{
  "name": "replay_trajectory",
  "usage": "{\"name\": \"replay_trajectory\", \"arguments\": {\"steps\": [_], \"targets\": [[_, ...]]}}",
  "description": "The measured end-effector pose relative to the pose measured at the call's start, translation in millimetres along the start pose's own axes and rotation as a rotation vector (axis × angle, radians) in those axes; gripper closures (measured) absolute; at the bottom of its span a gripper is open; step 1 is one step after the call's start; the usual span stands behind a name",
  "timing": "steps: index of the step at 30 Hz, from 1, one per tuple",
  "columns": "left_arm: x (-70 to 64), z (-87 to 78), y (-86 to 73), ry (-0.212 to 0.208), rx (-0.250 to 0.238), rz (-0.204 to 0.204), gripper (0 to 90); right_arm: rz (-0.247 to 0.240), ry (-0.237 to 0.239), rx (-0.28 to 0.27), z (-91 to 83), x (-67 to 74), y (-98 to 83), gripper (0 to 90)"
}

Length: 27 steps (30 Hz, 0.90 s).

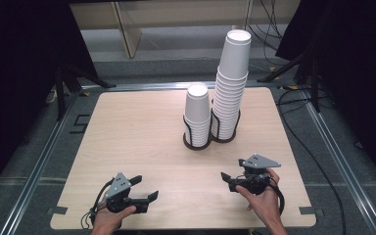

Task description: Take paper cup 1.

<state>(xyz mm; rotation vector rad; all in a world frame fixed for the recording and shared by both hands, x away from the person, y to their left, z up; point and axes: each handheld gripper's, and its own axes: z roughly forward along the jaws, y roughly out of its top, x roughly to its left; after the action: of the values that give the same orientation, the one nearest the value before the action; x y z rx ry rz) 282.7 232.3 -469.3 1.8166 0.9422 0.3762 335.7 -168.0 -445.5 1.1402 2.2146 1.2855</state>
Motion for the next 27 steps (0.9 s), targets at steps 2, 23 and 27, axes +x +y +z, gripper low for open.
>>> {"name": "replay_trajectory", "arguments": {"steps": [2,23,27], "targets": [[0.3,-0.5,0.2,0.005,0.006,0.005,15.4,-0.011,-0.002,-0.022,2.3,-1.3,2.9,18.6],[3.4,-1.5,1.8,0.026,0.013,0.012,15.0,0.06,0.075,-0.085,17.3,0.9,39.8,19.1],[4.1,-1.0,2.9,0.036,0.013,0.02,15.0,0.048,0.09,-0.094,21.1,-0.6,47.5,18.9]]}}
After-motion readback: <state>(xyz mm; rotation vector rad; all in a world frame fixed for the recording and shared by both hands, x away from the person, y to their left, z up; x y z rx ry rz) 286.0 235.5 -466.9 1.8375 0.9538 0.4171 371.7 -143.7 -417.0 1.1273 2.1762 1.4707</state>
